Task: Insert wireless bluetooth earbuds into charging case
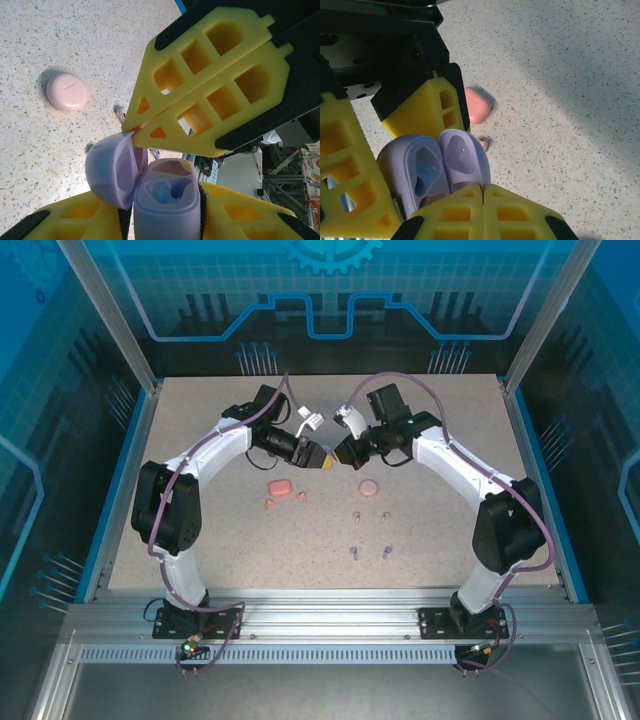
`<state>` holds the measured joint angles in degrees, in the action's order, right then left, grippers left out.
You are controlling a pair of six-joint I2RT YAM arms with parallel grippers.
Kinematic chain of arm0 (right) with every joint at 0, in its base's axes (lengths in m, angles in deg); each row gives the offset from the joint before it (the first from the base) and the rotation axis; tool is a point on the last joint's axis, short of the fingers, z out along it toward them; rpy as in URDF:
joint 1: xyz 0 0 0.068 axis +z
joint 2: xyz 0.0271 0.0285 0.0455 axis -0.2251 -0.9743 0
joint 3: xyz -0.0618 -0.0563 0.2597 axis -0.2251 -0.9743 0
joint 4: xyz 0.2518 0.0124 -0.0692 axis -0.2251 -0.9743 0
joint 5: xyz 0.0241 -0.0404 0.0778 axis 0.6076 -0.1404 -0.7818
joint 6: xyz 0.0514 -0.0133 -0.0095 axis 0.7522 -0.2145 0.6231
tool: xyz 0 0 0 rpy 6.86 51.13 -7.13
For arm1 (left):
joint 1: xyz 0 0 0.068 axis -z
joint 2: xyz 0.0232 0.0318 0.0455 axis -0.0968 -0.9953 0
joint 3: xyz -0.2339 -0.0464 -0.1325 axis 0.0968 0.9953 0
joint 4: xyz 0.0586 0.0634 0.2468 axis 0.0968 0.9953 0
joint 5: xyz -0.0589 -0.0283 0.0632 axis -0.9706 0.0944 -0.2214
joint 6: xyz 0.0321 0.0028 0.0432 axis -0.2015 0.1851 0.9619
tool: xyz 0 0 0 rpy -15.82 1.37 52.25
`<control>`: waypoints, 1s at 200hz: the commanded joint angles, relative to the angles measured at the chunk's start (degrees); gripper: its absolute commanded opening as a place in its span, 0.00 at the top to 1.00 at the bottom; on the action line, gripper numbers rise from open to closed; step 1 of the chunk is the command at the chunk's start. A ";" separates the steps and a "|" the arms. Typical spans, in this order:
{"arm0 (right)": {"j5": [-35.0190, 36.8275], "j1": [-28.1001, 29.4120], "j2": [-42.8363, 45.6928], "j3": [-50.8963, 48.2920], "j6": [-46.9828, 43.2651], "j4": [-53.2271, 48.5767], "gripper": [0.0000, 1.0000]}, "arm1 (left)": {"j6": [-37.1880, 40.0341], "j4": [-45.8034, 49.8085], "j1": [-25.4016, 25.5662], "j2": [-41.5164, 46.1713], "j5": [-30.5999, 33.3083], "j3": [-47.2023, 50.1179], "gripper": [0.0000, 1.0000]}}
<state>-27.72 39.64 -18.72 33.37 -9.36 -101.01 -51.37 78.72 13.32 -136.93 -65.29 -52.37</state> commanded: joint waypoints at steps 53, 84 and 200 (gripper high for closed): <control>0.58 0.78 -0.42 1.67 -1.46 -1.96 1.00 | 1.32 -0.05 -0.50 0.09 -2.33 -1.70 0.66; 0.96 0.78 -0.53 1.83 -1.62 -2.15 1.00 | 1.45 -0.30 -1.03 0.78 -3.07 -1.13 0.64; 0.67 0.79 -0.53 2.60 -1.02 -2.08 1.00 | 1.34 -0.58 -1.12 0.20 -4.35 -0.34 0.81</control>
<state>-26.59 39.64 -18.77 33.78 -10.02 -102.13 -51.26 78.68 12.42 -136.90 -67.06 -52.48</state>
